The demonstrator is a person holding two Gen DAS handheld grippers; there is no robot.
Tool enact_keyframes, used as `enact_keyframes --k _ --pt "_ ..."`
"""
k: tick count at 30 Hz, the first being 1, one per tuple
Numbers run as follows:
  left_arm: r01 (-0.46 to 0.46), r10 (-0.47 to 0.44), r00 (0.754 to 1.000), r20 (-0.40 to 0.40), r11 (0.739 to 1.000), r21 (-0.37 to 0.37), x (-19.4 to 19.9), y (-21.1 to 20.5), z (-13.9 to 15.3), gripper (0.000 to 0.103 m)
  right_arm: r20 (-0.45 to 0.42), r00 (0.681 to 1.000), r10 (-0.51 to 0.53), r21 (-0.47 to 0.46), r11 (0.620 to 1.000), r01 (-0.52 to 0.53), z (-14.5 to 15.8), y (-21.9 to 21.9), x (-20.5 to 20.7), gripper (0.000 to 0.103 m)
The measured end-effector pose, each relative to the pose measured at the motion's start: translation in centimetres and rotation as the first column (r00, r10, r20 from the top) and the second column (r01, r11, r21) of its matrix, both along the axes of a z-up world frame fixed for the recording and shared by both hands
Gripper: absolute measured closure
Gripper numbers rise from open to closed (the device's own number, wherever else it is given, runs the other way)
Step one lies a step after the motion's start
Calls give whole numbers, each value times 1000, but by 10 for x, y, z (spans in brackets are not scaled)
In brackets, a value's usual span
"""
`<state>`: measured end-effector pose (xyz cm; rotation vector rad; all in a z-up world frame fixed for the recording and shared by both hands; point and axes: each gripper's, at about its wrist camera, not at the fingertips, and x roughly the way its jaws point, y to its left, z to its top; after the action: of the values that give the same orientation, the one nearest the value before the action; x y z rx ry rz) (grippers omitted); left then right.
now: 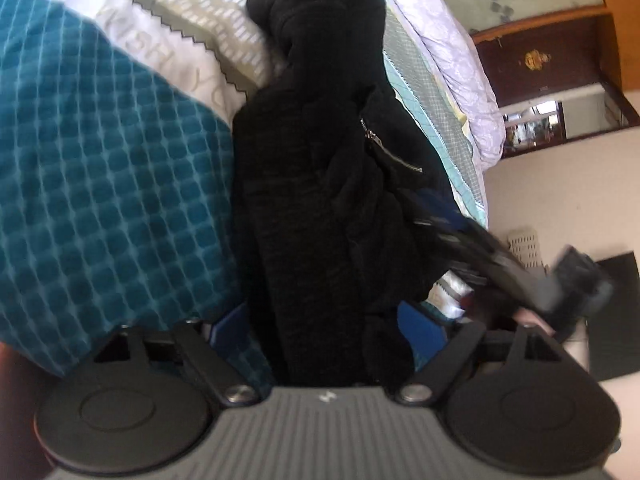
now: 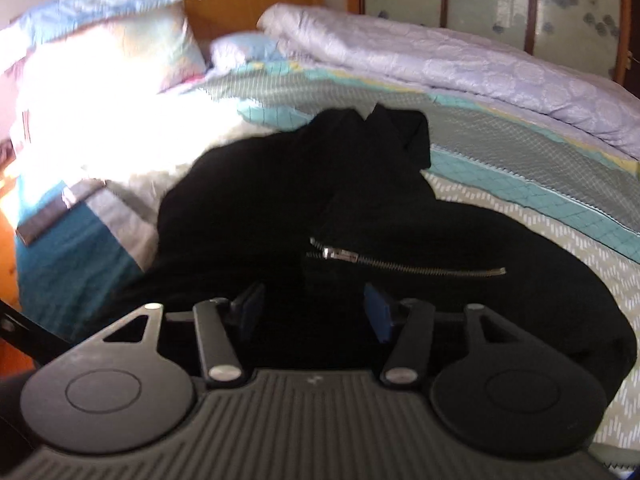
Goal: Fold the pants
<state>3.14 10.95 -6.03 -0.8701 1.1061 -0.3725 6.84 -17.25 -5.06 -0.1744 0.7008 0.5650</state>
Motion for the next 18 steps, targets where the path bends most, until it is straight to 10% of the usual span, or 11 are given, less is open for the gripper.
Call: enact_keyframes --k 2,3,4,6,10,18 --pt "12 -13 1000 26 999 43 4 -14 2 23 -7 999 -39 -74 996 38 -19 6 16 47" --pt "30 -32 999 33 997 73 8 -22 3 53 -23 997 -80 -83 994 78 -24 4 25 57" --pt "56 -59 998 27 994 98 13 -29 2 70 -52 991 -124 -66 990 120 -26 -2 36 95" --pt "50 -56 997 47 991 124 16 -28 10 84 -78 969 -234 24 971 236 -15 -24 48 97" --pt "-51 0 979 205 969 242 3 11 54 86 61 882 -467 199 872 448 51 -94 33 97" --pt "-145 67 973 220 921 361 -53 71 89 86 120 556 -822 387 555 736 131 -263 -76 97"
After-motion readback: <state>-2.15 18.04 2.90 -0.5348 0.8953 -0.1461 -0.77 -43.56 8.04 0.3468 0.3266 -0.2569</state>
